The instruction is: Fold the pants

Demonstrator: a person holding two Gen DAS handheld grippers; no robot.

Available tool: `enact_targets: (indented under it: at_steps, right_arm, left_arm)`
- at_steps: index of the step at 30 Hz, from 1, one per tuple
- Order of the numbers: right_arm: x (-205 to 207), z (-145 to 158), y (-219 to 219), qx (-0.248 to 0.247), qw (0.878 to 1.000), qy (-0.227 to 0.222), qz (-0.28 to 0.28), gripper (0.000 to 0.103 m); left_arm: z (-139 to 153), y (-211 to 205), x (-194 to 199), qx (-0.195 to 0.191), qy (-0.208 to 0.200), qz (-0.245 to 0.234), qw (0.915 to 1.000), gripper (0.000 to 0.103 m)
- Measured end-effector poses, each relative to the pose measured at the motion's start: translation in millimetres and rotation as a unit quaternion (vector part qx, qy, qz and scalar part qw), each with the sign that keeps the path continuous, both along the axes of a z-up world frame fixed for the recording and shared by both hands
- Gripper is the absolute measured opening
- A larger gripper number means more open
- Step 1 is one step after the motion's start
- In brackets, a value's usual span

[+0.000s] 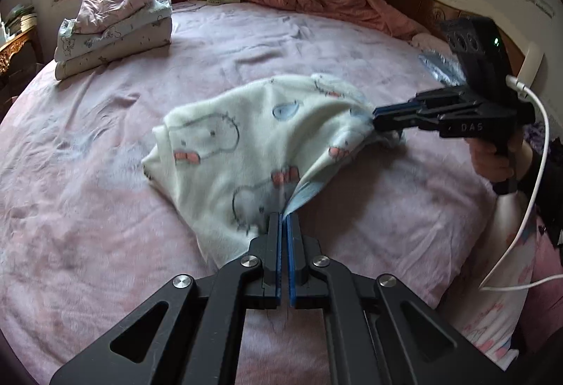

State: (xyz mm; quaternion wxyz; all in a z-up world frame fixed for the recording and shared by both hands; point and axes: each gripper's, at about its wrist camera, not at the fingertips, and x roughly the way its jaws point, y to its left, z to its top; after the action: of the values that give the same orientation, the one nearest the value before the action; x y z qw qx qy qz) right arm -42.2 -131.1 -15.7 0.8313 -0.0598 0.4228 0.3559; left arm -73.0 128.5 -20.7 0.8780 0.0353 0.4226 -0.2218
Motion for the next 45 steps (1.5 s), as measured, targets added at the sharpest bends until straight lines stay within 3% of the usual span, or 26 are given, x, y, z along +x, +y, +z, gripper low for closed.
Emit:
enact_targets:
  at_steps: [4,6,7,10,13,15,17,19,22,26,28,30,33,35,39,45]
  right_arm:
    - [-10,9,-1,-0.017,1.0,-0.026,0.005,0.017]
    - [-8,17,-4,-0.005,1.0,-0.028,-0.007,0.027]
    - [-5,25,-7,0.013,0.999,-0.031,-0.021,0.034]
    - [3,44,-10,0.032,0.995,-0.071,-0.067,0.035]
    - [17,55,-3,0.032,0.99,-0.092,-0.106,0.034]
    - [32,55,2,0.045,0.988,-0.082,-0.124,0.032]
    - [43,49,5,0.05,0.987,-0.069,-0.133,0.031]
    - [56,33,6,0.062,0.99,-0.029,-0.126,0.031]
    - [65,5,4,0.06,0.992,0.012,-0.111,0.031]
    - [63,-15,6,0.011,0.993,-0.016,-0.119,0.031]
    - [64,-18,2,0.015,0.991,-0.01,-0.129,0.031]
    - [64,-15,-4,0.009,0.988,-0.018,-0.153,0.032]
    - [56,1,-12,0.004,0.978,-0.07,-0.194,0.032]
    - [46,12,-14,0.025,0.98,-0.077,-0.18,0.032]
    - [26,23,6,0.07,0.991,-0.056,-0.102,0.032]
    - [0,-11,33,0.022,0.998,-0.024,-0.062,0.033]
  left_arm:
    - [7,-4,-10,0.02,-0.019,-0.007,0.9996,0.004]
    - [19,-4,-13,0.006,-0.037,-0.009,0.9993,0.015]
    - [27,-4,-13,-0.005,-0.048,-0.009,0.9988,0.016]
    - [54,-5,-3,-0.025,-0.088,0.004,0.9958,0.017]
    - [68,-11,23,-0.026,-0.111,0.048,0.9923,0.017]
    - [61,-11,49,-0.019,-0.09,0.087,0.9919,0.017]
    - [42,-4,75,-0.026,-0.043,0.123,0.9912,0.017]
    - [21,4,89,-0.024,-0.008,0.151,0.9883,0.01]
    - [3,20,85,-0.019,-0.006,0.177,0.984,0.007]
    - [-13,33,80,0.007,0.006,0.214,0.9769,0.008]
    - [-22,39,77,0.005,0.014,0.216,0.9762,0.008]
    - [-17,42,69,0.001,0.002,0.213,0.9769,0.008]
    - [-1,45,57,-0.007,-0.025,0.22,0.9751,0.008]
    - [10,43,49,-0.008,-0.051,0.224,0.9732,0.008]
    - [25,27,39,-0.032,-0.071,0.181,0.9805,0.008]
    - [0,4,37,0.005,-0.037,0.167,0.9852,0.008]
